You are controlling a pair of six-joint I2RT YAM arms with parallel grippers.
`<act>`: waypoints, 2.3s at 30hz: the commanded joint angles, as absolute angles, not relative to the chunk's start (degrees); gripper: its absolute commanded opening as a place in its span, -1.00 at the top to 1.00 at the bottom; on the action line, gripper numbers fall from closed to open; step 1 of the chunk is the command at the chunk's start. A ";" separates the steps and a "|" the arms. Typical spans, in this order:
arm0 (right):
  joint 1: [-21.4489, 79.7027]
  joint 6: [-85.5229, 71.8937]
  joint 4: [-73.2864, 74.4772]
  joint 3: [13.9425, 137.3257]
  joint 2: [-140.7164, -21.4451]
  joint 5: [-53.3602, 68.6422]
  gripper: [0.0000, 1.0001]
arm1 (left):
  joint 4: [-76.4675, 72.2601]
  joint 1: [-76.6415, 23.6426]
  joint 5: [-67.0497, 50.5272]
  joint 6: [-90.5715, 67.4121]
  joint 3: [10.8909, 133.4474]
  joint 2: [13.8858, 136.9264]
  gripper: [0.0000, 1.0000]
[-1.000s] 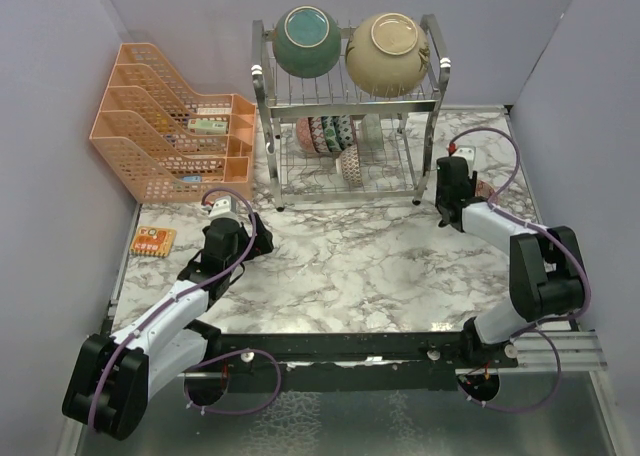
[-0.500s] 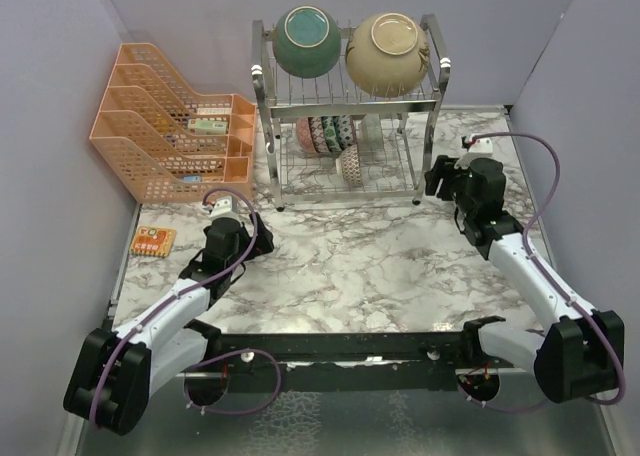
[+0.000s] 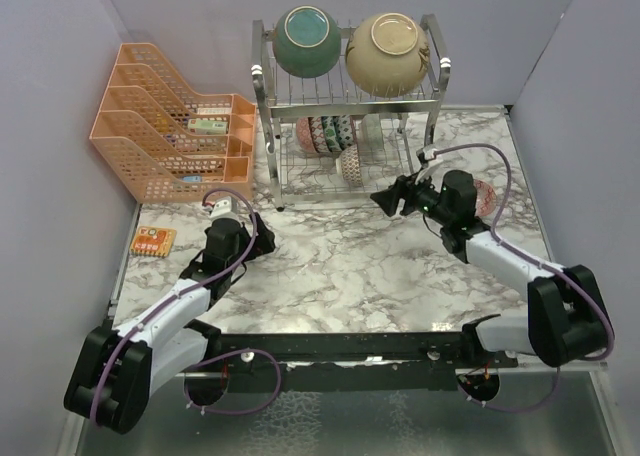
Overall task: Unload the bowls from the dish rack
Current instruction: Pick up the bowl from the dish rack.
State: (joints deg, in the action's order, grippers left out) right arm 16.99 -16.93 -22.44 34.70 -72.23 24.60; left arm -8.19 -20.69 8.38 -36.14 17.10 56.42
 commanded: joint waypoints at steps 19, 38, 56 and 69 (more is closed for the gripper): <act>20.51 -15.29 -34.09 52.72 -97.89 26.66 -0.25 | -5.04 -20.40 9.69 -36.03 16.22 51.96 -0.89; 21.53 -20.95 -36.15 57.21 -105.62 27.72 0.32 | -1.13 -20.39 11.73 -34.50 16.91 49.00 -0.89; 22.19 -21.45 -39.33 56.78 -98.84 33.39 0.97 | 2.92 -20.39 12.19 -36.02 16.29 44.51 -0.89; 25.58 -30.37 -50.82 47.39 -89.73 32.55 0.98 | 6.57 -20.44 8.80 -36.79 22.76 48.72 -0.80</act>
